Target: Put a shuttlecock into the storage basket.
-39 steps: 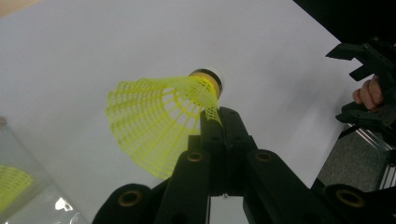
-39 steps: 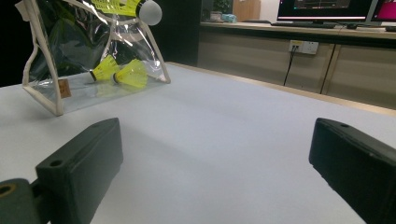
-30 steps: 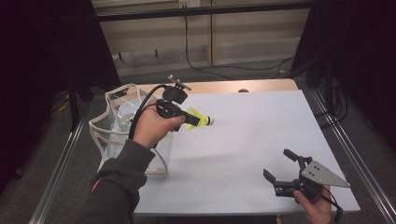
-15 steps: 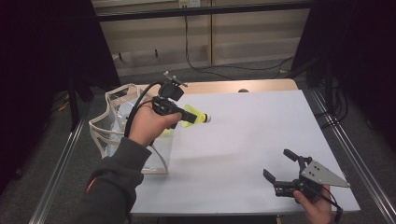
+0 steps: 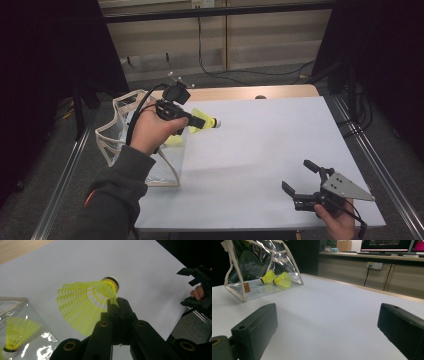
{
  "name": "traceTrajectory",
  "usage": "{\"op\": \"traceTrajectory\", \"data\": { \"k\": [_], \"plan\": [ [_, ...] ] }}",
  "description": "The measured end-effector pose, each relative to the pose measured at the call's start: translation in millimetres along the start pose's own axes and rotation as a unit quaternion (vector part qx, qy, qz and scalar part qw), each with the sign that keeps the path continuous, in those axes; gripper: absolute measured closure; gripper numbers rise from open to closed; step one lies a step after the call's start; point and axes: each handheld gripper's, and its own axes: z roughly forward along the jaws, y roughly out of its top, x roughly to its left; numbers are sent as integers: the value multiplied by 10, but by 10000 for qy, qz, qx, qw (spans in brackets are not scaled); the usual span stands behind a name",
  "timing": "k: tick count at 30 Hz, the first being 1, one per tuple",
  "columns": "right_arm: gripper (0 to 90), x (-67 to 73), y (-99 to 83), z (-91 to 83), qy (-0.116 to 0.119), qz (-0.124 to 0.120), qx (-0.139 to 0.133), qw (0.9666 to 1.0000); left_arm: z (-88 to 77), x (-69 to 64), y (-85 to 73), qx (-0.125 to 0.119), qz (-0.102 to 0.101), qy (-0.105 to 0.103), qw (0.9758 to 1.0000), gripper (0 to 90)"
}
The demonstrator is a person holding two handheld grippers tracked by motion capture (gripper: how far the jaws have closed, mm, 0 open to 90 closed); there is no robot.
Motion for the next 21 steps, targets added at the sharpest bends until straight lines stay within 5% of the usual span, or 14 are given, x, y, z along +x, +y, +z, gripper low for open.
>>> {"op": "traceTrajectory", "data": {
  "k": [21],
  "plan": [
    [26,0,1,-2,-12,4,-3,10000,-288,148,-52,-93,-118,226,9996,900]
  ]
}}
